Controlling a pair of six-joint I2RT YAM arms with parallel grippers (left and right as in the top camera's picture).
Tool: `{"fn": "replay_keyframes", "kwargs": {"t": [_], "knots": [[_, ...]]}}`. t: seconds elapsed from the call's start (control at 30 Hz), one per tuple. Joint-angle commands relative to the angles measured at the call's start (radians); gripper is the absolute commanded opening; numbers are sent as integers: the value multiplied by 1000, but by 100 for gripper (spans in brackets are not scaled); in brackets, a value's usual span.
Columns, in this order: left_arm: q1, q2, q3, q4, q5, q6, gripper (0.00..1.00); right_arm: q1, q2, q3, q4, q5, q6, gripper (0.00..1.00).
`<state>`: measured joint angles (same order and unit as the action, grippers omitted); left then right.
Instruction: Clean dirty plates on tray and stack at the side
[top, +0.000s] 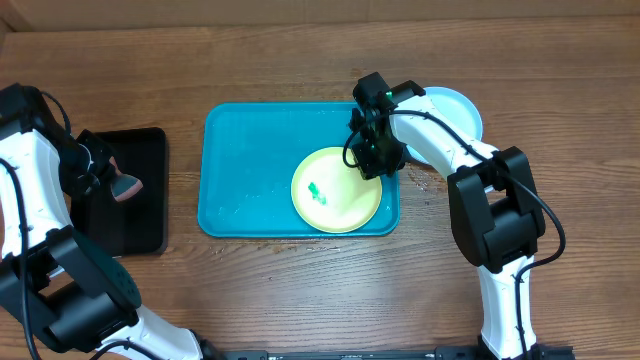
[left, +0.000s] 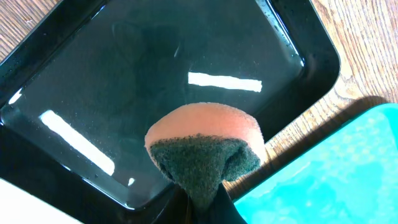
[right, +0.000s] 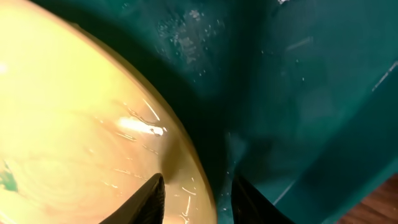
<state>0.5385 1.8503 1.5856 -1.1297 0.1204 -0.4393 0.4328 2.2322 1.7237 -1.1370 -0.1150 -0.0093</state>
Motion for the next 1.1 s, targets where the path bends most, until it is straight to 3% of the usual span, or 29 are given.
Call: {"fn": "replay_keyframes", "kwargs": {"t": [0.0,0.33,0.53,0.67,1.07], "knots": [[-2,4,4,2,11,3,4,-2,3,-5,2,17,37,30],[-2,4,4,9,10,16,4,-2,3,-16,36,1,104,6],[-2,17,-11,73,-15,16,4,0,3,-16,145,-158,119,4],[-2,53,-34,129,-88,12,4,5,3,-16,168,-160,138,4],[0,246,-47,188,-99,5,4,5,3,-16,167,-160,141,4]]}}
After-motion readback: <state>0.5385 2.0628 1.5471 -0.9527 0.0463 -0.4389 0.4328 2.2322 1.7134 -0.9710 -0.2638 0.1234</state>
